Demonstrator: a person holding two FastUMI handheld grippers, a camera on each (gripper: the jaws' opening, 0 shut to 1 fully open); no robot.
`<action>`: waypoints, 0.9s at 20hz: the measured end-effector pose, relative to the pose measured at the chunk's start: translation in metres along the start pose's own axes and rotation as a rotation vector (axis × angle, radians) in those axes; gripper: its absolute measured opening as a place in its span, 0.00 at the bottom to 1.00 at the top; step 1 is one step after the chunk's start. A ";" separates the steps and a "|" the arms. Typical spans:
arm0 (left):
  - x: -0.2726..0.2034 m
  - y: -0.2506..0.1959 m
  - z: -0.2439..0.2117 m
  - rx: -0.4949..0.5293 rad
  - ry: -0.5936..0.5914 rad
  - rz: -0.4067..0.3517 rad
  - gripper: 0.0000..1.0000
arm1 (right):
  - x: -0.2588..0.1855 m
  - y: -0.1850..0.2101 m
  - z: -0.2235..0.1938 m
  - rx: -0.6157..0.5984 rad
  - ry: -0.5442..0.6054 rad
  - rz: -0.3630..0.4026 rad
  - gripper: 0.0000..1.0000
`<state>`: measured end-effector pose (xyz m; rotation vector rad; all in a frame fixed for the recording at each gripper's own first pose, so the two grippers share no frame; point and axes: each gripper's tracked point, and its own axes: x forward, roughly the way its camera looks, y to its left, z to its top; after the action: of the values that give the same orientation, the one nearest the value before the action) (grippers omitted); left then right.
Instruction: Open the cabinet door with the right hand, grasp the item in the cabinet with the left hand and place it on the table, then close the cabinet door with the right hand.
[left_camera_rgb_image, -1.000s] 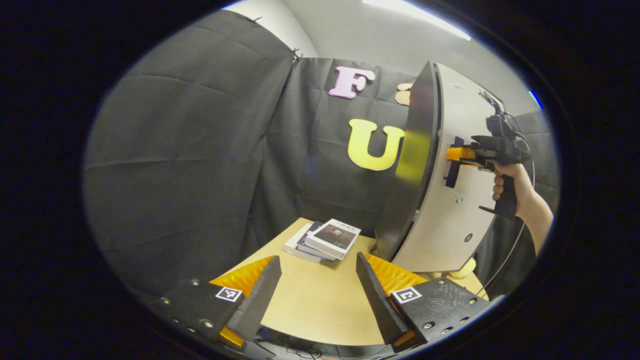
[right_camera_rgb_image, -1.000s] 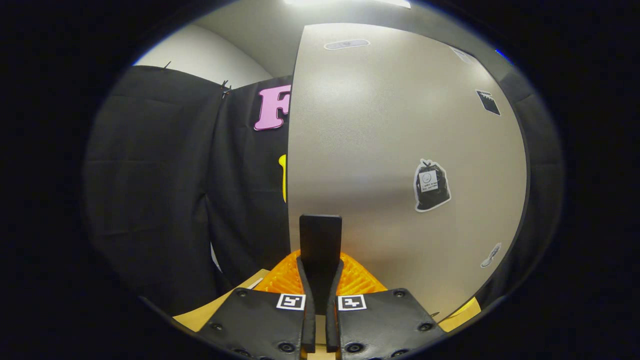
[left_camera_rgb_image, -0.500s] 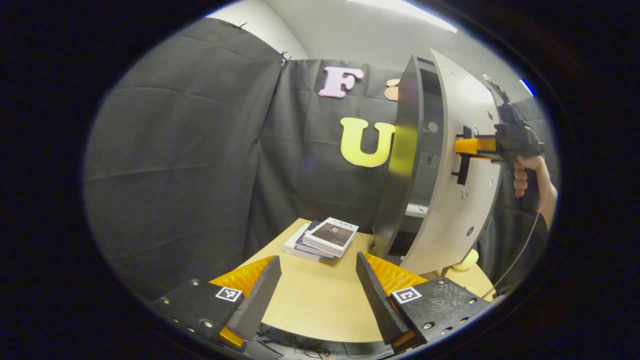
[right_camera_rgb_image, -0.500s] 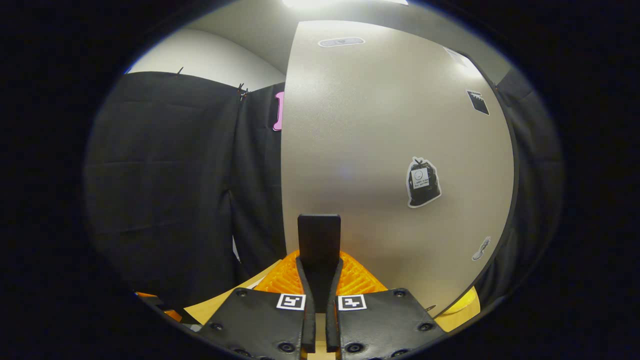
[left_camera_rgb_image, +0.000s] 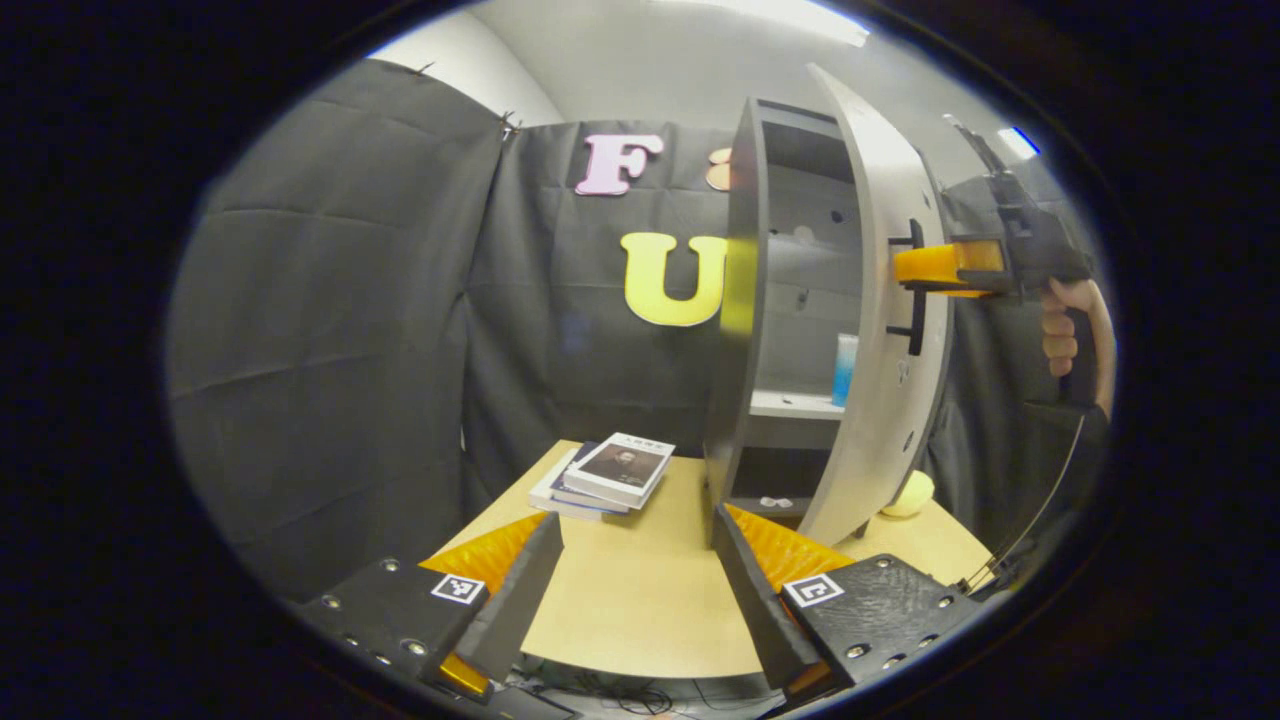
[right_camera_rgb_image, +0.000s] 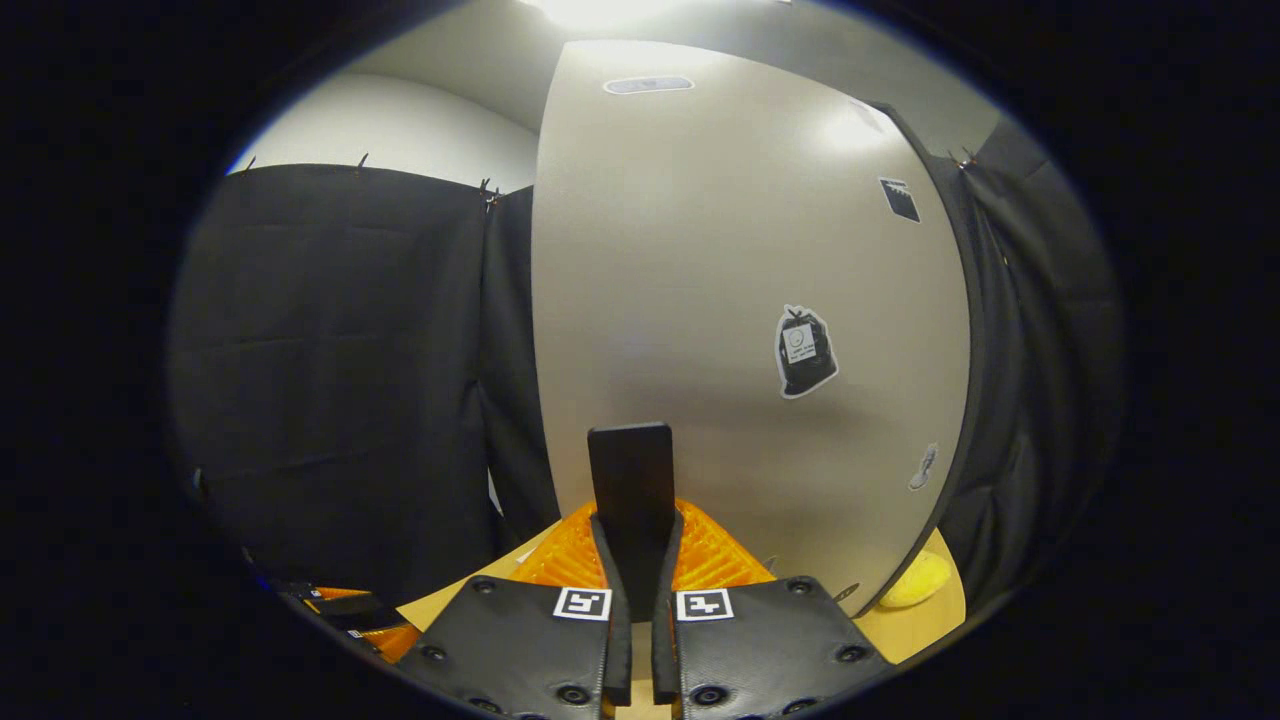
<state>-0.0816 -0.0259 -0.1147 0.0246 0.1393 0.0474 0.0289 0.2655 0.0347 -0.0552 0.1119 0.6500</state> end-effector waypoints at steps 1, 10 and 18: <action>0.000 -0.006 -0.003 0.004 0.003 -0.011 0.93 | -0.007 -0.002 -0.001 0.002 0.002 -0.004 0.07; 0.008 -0.049 -0.016 0.000 0.047 -0.128 0.89 | -0.064 -0.037 -0.002 0.059 0.032 -0.093 0.10; 0.029 -0.112 -0.024 0.019 0.075 -0.281 0.93 | -0.102 -0.071 -0.006 0.098 0.038 -0.218 0.09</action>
<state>-0.0511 -0.1358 -0.1458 0.0225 0.2168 -0.2335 -0.0090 0.1472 0.0425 0.0149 0.1714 0.4249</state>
